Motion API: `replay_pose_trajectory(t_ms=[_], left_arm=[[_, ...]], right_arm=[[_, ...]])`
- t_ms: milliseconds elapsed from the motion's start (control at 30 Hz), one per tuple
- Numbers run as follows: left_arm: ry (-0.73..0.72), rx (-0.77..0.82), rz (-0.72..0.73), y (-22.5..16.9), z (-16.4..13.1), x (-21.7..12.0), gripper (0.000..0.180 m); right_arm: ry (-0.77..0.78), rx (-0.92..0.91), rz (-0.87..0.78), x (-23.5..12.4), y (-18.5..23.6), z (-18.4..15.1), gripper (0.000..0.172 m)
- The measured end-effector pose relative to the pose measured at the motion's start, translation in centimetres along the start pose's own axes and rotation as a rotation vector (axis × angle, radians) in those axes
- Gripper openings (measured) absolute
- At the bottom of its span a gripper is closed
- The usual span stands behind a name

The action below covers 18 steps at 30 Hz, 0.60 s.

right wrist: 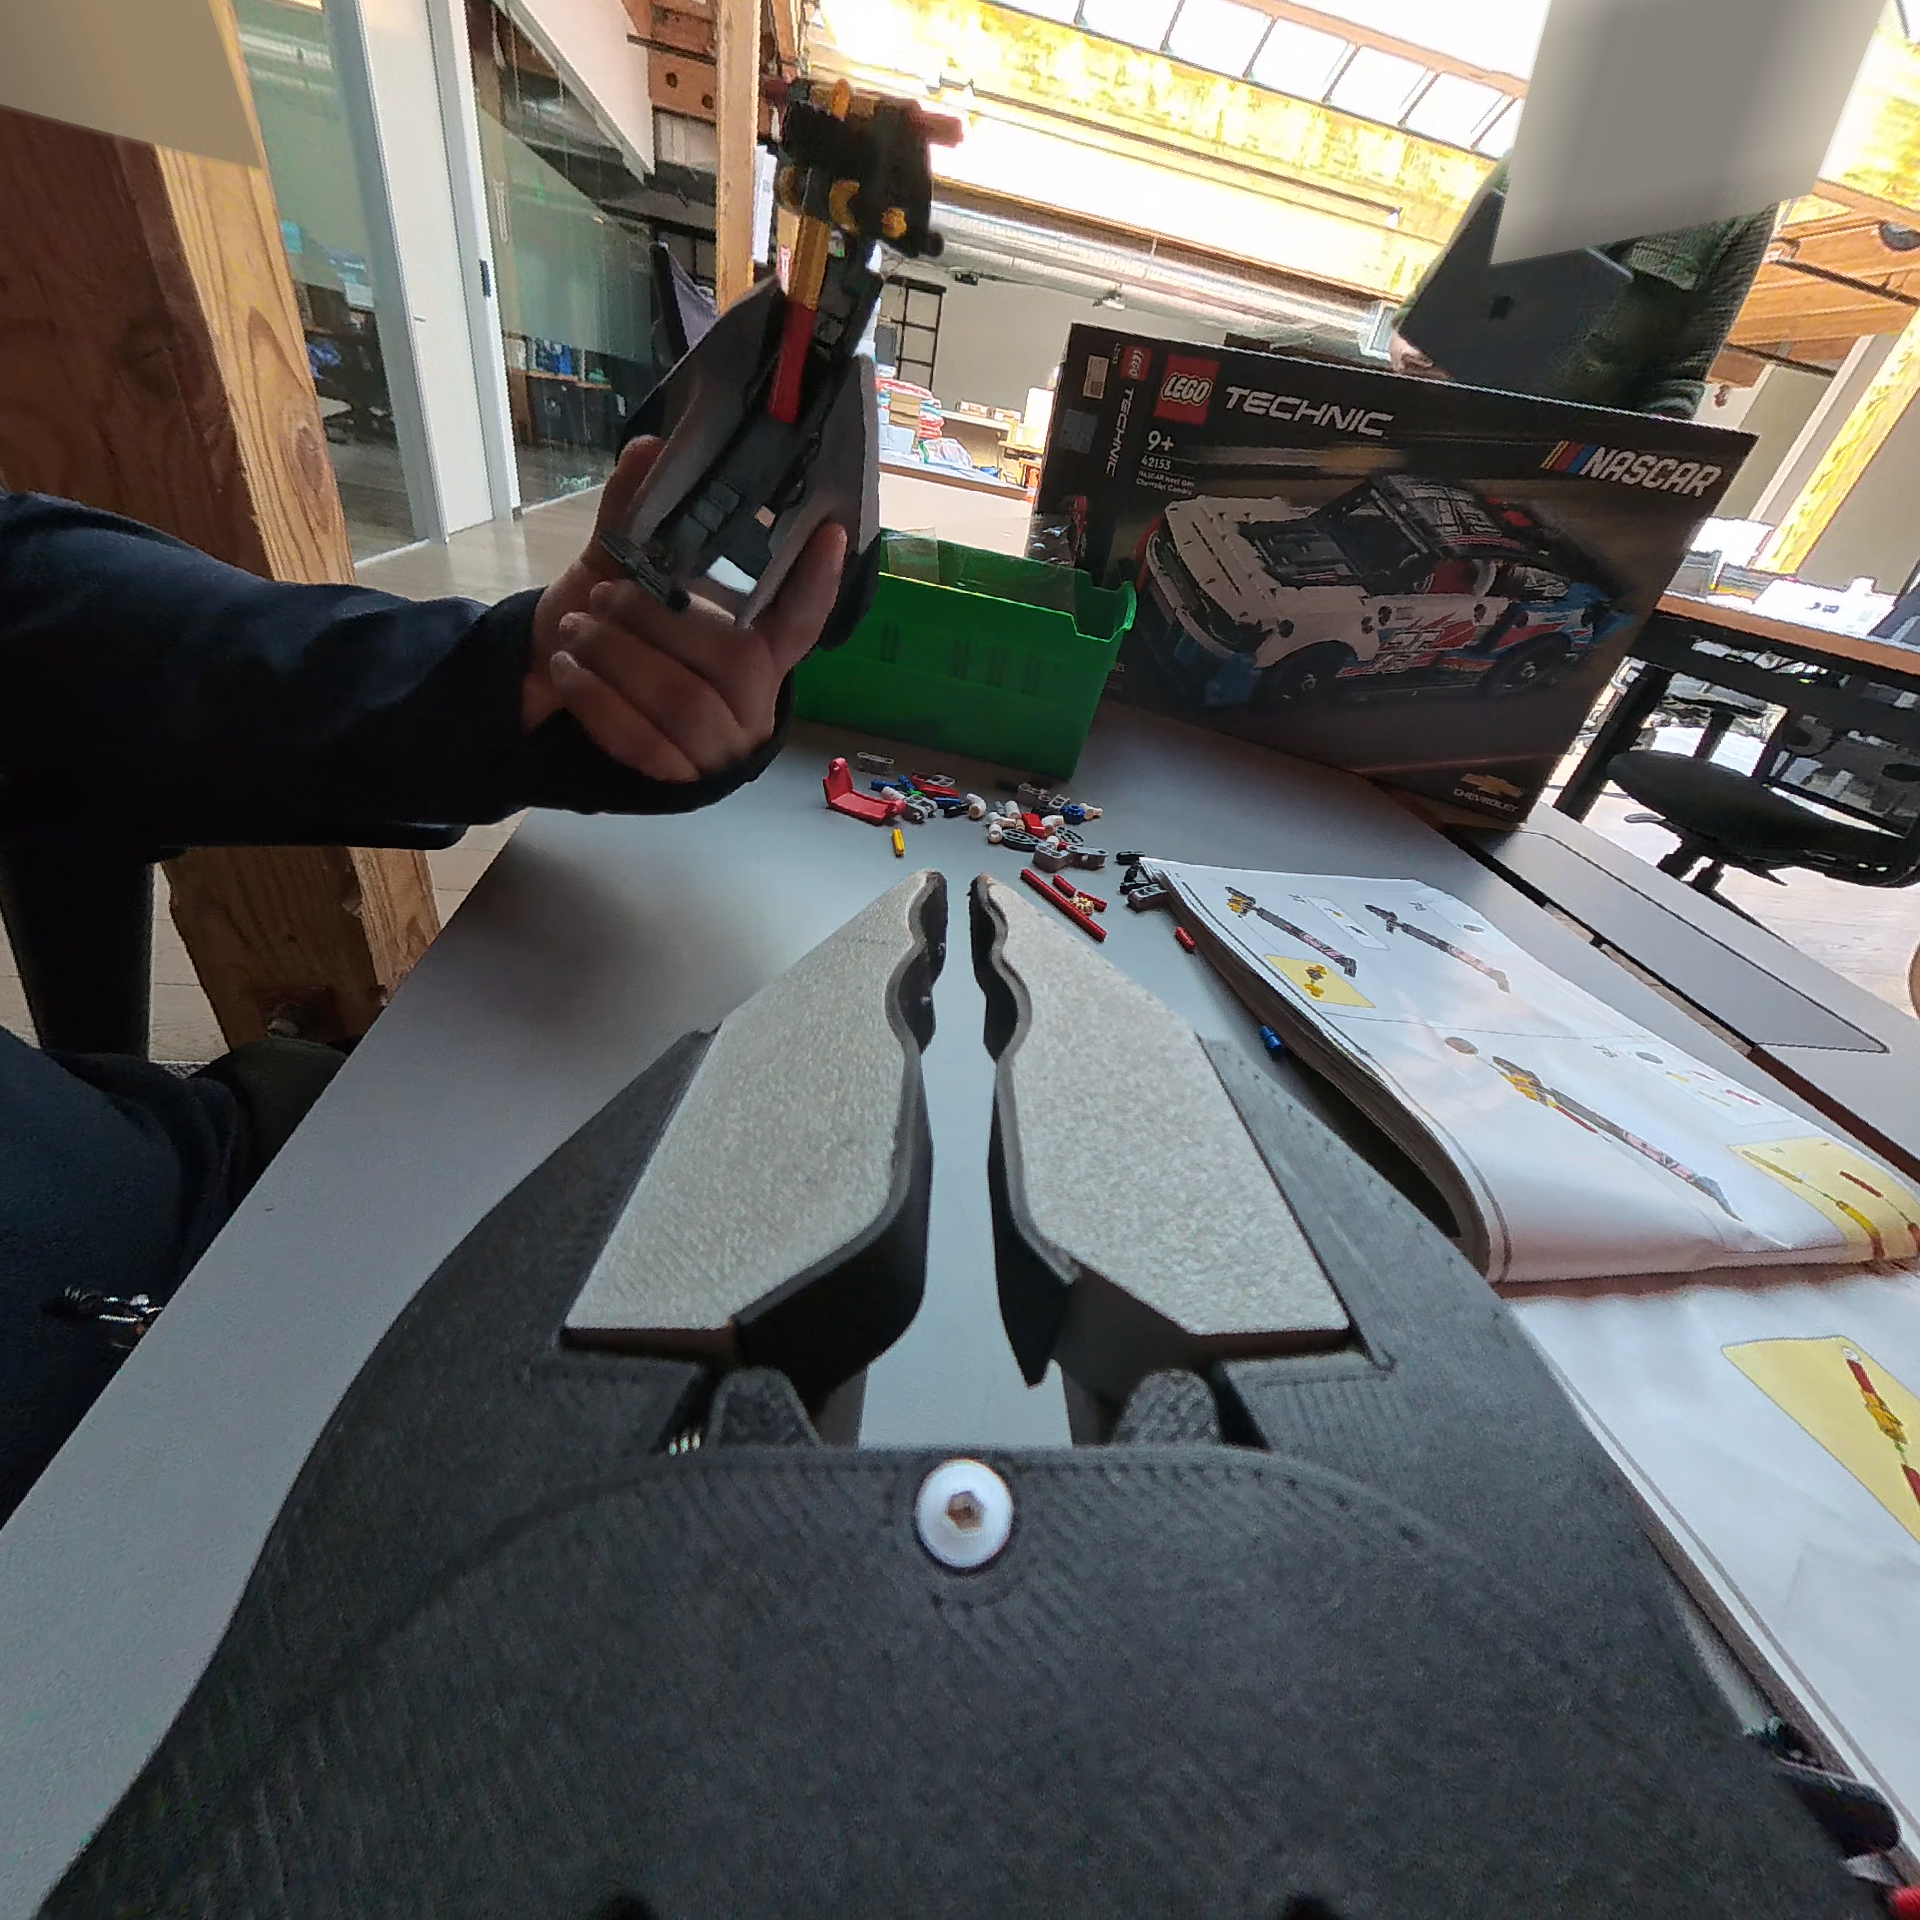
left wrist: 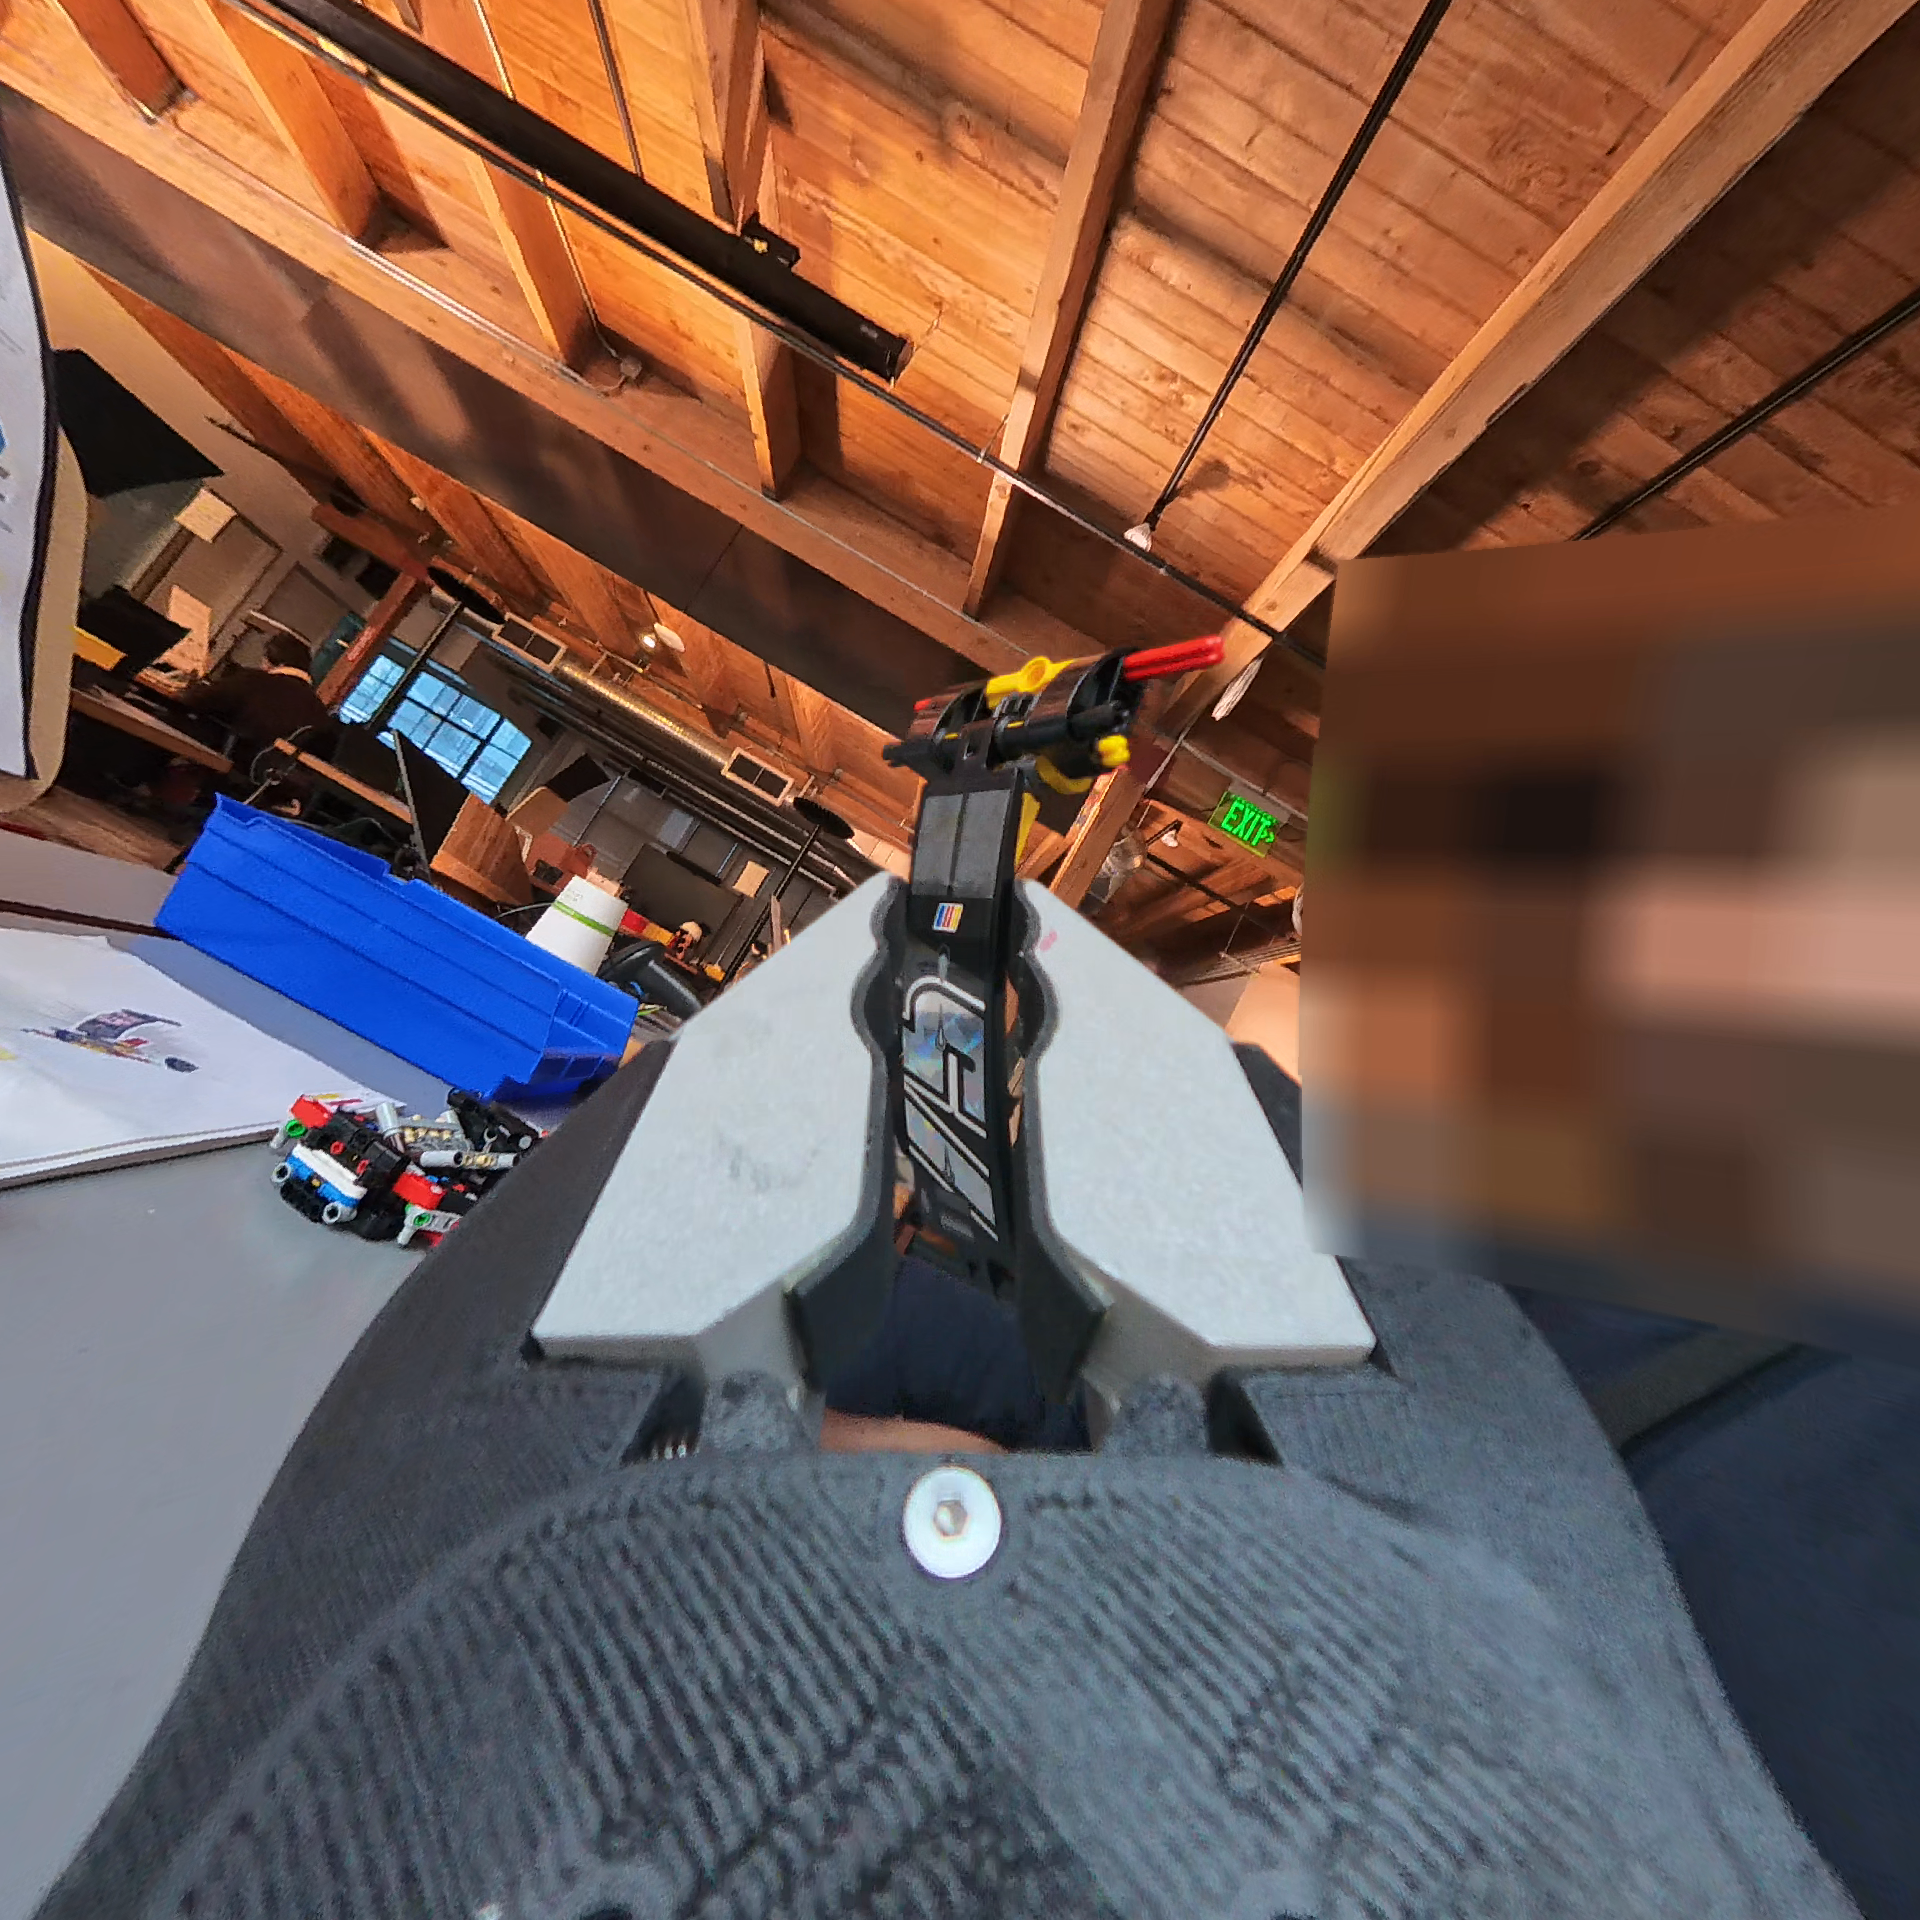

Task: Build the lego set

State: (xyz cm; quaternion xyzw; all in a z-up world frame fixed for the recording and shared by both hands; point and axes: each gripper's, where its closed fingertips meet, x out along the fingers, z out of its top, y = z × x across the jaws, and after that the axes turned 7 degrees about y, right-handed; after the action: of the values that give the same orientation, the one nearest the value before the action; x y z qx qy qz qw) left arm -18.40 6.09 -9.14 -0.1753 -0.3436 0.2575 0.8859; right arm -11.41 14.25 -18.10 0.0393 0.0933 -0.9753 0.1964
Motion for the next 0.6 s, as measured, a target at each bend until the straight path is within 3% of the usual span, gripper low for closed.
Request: replay_pose_trajectory(t_ms=[33, 600], left_arm=[[0.01, 0.003, 0.002, 0.0, -0.2, 0.1, 0.017], [0.302, 0.065, 0.097, 1.5, -5.9, 2.0, 0.017]], right_arm=[[0.0, 0.0, 0.0, 0.0, 0.0, 0.0, 0.002], [0.0, -0.004, 0.02, 0.2, 0.4, -0.2, 0.003]])
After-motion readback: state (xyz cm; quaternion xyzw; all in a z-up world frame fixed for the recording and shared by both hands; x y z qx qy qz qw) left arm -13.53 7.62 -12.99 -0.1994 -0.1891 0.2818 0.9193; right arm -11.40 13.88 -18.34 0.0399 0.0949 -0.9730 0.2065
